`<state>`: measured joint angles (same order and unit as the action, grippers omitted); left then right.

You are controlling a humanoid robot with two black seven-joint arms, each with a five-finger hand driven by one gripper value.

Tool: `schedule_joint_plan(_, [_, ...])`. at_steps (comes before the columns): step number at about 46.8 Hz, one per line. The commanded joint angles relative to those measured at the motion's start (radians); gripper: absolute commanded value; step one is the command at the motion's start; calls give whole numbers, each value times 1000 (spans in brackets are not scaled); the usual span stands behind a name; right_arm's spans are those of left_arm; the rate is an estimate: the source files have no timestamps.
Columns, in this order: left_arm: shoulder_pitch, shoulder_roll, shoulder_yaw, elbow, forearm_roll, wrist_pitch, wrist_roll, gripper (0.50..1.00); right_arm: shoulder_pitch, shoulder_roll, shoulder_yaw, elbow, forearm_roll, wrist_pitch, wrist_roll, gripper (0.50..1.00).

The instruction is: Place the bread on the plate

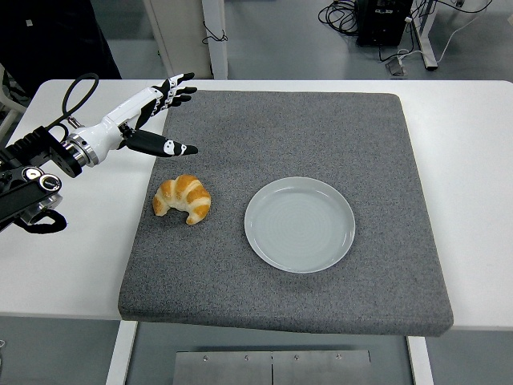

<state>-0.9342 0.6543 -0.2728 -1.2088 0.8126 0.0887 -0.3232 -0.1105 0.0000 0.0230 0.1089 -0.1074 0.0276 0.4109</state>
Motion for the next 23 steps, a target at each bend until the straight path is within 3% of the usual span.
schedule_joint_plan(1, [2, 25, 0, -46, 46, 0, 15, 969, 0, 0, 0, 0, 0, 0, 0, 1000])
schedule_joint_plan(9, [5, 88, 1, -133, 140, -4, 55, 969, 0, 0, 0, 0, 0, 0, 0, 1000])
schedule_joint_plan(23, [18, 136, 1, -153, 273, -6, 52, 968, 0, 0, 0, 0, 0, 0, 0, 1000])
